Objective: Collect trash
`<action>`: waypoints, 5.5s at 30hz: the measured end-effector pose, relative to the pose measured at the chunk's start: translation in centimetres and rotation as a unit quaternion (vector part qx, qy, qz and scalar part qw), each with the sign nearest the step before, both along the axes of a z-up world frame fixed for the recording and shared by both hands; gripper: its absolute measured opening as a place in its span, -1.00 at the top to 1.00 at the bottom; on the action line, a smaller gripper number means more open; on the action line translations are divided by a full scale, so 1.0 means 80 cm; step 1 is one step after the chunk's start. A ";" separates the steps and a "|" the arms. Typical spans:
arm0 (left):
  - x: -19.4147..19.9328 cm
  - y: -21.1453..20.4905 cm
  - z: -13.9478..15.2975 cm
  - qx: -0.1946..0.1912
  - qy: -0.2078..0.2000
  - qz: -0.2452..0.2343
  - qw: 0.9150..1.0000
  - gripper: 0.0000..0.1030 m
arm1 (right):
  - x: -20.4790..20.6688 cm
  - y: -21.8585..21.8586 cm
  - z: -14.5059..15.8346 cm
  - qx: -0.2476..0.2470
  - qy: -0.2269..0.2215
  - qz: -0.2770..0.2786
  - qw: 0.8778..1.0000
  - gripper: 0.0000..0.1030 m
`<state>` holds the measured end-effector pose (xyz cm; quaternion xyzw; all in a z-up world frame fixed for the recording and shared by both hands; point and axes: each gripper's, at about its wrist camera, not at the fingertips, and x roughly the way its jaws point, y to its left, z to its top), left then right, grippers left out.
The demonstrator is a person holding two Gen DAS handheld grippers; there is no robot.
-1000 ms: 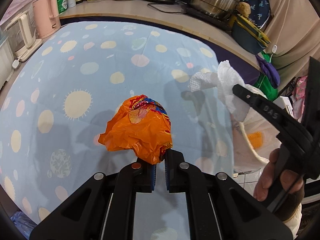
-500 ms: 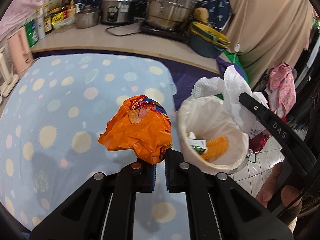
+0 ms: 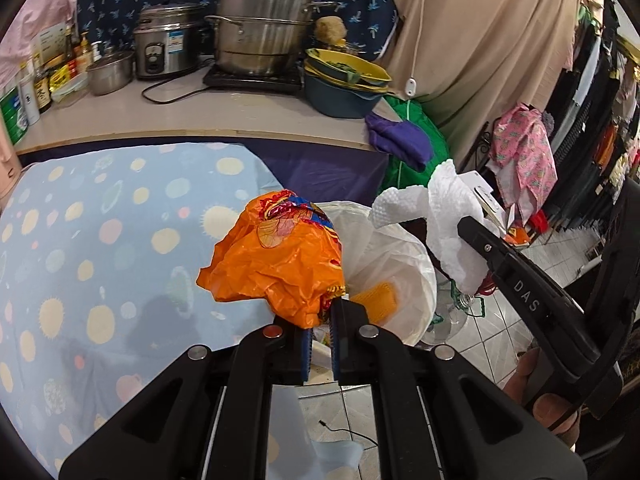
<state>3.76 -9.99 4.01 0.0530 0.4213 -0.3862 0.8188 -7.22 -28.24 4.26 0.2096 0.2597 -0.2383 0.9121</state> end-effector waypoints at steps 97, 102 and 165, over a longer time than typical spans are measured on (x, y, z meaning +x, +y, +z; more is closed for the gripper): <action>-0.008 -0.004 -0.064 0.127 -0.054 0.088 0.987 -0.76 | -0.002 0.021 -0.052 -0.049 0.155 0.013 0.987 -0.53; -0.008 -0.001 -0.065 0.132 -0.050 0.093 0.986 -0.76 | -0.003 0.021 -0.055 -0.045 0.159 0.017 0.986 -0.54; -0.024 0.002 -0.077 0.152 -0.030 0.091 0.984 -0.74 | -0.011 0.026 -0.074 -0.030 0.181 0.024 0.983 -0.55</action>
